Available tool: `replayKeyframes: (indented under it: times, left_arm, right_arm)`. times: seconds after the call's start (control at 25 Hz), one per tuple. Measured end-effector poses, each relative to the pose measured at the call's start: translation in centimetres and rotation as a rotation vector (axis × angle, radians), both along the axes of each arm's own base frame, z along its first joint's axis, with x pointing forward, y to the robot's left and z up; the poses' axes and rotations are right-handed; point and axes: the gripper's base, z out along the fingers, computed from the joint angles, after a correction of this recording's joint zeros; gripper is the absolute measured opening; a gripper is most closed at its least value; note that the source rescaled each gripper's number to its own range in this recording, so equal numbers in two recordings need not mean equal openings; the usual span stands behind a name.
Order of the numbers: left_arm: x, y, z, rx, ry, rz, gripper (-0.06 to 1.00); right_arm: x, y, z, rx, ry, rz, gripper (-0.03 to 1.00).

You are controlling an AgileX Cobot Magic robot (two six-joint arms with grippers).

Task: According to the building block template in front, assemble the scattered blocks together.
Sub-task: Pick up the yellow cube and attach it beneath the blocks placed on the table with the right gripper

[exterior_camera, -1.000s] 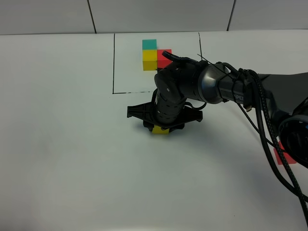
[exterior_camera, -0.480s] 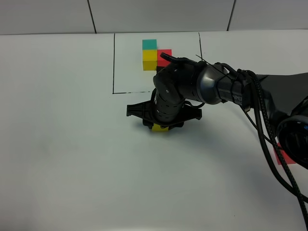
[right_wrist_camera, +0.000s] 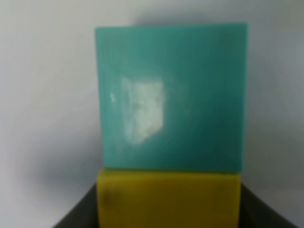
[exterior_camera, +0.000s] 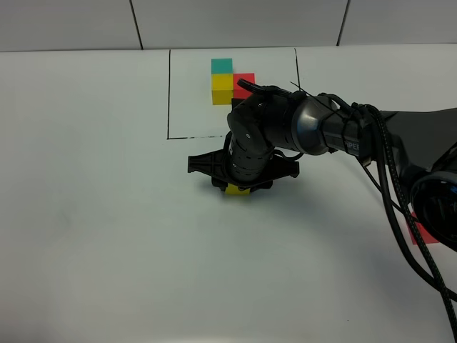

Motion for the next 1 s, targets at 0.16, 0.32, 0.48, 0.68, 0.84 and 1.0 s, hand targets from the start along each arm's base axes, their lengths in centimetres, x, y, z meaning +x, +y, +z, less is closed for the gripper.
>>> replayKeyframes:
  times: [0.16,0.32,0.48,0.68,0.84,1.0]
  left_arm:
    - [0.0,0.0,0.0,0.001,0.0,-0.001,0.98]
    - [0.0,0.0,0.0,0.001,0.0,-0.001,0.98]
    - [0.0,0.0,0.0,0.001,0.0,-0.001,0.98]
    - [0.0,0.0,0.0,0.001,0.0,-0.001,0.98]
    - [0.0,0.0,0.0,0.001,0.0,-0.001,0.98]
    - [0.0,0.0,0.0,0.001,0.0,-0.001,0.98]
  right_arm:
    - [-0.01,-0.01,0.0,-0.001,0.001,0.0,0.0]
    - [-0.02,-0.02,0.01,-0.003,0.003,0.0,0.0]
    - [-0.03,-0.03,0.02,-0.005,0.006,-0.001,0.0]
    - [-0.06,0.0,0.02,-0.008,0.005,0.022,0.0]
    - [-0.12,0.08,0.02,0.001,0.014,0.038,0.11]
    - [-0.15,0.57,0.2,0.037,0.009,0.032,0.57]
